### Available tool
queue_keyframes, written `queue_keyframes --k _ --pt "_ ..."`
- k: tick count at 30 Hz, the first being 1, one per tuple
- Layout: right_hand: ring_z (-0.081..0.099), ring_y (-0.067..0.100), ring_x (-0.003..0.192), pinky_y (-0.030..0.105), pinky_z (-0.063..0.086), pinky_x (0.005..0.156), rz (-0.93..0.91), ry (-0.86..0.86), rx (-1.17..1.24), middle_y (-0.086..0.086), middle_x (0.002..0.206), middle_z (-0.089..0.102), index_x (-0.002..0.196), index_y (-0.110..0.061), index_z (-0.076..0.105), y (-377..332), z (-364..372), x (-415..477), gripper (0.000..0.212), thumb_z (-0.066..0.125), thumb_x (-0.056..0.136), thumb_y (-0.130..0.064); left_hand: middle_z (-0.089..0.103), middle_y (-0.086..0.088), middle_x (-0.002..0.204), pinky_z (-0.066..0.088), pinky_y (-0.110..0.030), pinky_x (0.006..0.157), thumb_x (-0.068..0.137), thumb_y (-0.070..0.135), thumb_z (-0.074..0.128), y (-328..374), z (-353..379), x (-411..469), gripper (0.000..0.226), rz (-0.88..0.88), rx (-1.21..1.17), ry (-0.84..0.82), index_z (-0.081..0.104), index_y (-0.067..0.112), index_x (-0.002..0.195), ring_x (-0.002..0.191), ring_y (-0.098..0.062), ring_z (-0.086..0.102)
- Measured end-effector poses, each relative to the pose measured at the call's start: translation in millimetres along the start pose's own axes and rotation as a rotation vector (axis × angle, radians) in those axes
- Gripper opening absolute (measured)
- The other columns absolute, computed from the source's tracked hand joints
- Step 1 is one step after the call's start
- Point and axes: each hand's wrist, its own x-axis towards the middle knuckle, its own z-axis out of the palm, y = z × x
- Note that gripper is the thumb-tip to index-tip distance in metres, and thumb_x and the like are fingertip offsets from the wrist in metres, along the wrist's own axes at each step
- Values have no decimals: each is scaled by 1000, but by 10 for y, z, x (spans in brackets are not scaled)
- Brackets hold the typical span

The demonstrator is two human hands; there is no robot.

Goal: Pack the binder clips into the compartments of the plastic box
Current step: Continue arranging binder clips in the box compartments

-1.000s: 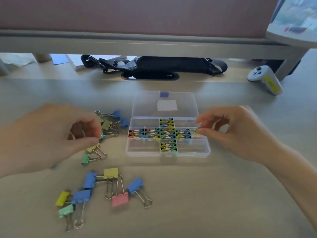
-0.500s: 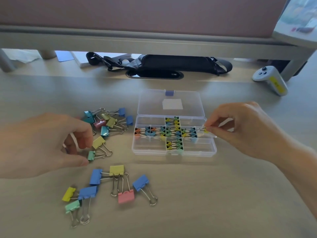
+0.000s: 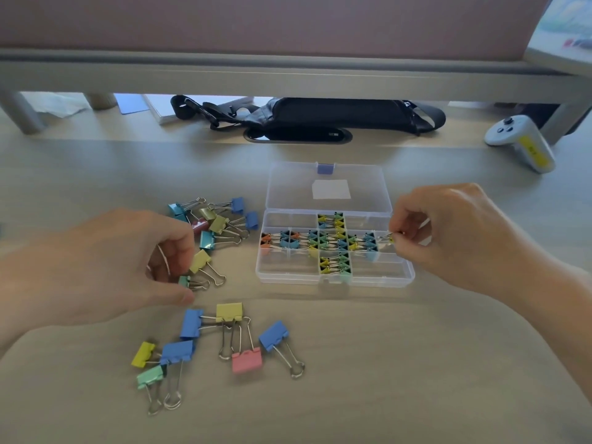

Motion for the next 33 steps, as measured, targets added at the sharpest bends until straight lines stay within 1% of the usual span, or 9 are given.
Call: queue_keyframes --k 6,8,10,13,15,18,23,27,33 --pt "65 0 79 18 54 74 54 -33 78 -14 70 67 78 -29 73 26 -18 31 16 83 78 -17 69 17 72 61 -34 63 58 33 97 -52 -28 -27 41 -23 -13 -30 63 40 78 55 -4 67" --pt "65 -2 76 15 55 71 76 -73 108 -15 73 67 83 -31 77 35 -29 45 12 88 80 -28 69 14 74 62 -32 63 45 55 97 -87 -90 -73 50 -42 -58 -69 65 41 81 54 -9 69" --pt "66 -1 73 18 58 72 88 -95 123 -16 77 67 87 -31 80 41 -23 58 12 88 80 -36 69 13 74 62 -31 62 31 89 78 -173 -136 -90 71 -39 -144 -56 71 43 84 55 -12 71" --pt "66 2 75 27 60 75 86 -104 142 -15 80 68 84 -31 82 44 0 78 10 87 81 -38 72 14 72 63 -33 57 34 95 71 -87 -236 -45 71 16 -194 14 75 47 86 57 -10 71" --pt "65 2 75 27 59 76 102 -104 146 -14 80 68 82 -31 82 47 5 88 10 88 81 -38 73 11 73 64 -36 60 41 87 77 172 -286 6 63 90 -247 43 77 44 87 59 -13 71" --pt "64 2 75 25 58 75 120 -102 133 -14 79 67 81 -29 82 44 15 106 11 89 80 -37 74 3 75 64 -46 69 61 54 86 625 -260 192 29 269 -301 73 77 40 85 61 -20 73" --pt "62 -2 73 8 43 62 173 -156 130 -13 79 68 69 -40 73 51 -19 163 19 91 77 -39 75 9 77 63 -35 73 80 20 85 1220 25 675 13 449 -347 57 76 27 87 72 -7 72" --pt "61 -6 69 2 40 61 207 -182 169 -12 76 71 69 -37 75 73 -51 207 18 92 76 -36 75 6 78 63 -42 75 80 23 86 1428 299 970 13 439 -379 66 75 27 84 73 -11 73" --pt "64 -2 69 2 41 61 191 -204 216 -12 75 72 68 -36 77 122 -41 232 17 92 76 -33 74 10 72 57 -26 68 81 22 86 1380 482 1100 16 368 -321 94 72 29 82 64 -1 68"
